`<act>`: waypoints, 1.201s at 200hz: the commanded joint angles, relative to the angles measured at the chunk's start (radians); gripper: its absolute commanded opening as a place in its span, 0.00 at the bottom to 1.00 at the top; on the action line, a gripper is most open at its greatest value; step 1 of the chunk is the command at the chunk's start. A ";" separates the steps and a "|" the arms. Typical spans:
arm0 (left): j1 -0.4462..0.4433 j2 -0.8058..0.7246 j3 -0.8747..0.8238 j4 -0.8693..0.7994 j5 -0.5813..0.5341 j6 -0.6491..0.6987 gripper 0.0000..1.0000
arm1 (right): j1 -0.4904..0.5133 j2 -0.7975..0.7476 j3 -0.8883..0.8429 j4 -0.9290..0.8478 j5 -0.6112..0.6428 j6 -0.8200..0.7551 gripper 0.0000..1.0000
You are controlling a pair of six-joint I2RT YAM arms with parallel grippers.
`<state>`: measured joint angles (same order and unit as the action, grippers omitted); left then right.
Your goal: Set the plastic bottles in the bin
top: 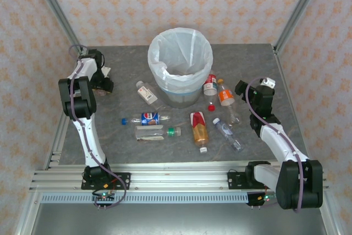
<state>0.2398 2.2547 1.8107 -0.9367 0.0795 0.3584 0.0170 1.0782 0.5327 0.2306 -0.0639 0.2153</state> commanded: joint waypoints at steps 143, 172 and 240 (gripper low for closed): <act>-0.263 -0.554 -0.328 0.383 -0.137 -0.574 0.44 | 0.063 0.002 0.064 -0.112 -0.258 -0.014 0.99; -0.319 -0.663 -0.371 0.426 -0.126 -0.694 0.43 | 0.066 0.004 0.068 -0.138 -0.264 0.018 0.99; -0.534 -0.863 -0.349 0.589 -0.027 -0.716 0.44 | 0.076 0.064 0.106 -0.119 -0.255 0.069 0.99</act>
<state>-0.2443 1.4433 1.4395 -0.4656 0.0010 -0.3386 0.0807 1.1213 0.5922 0.0971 -0.3153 0.2512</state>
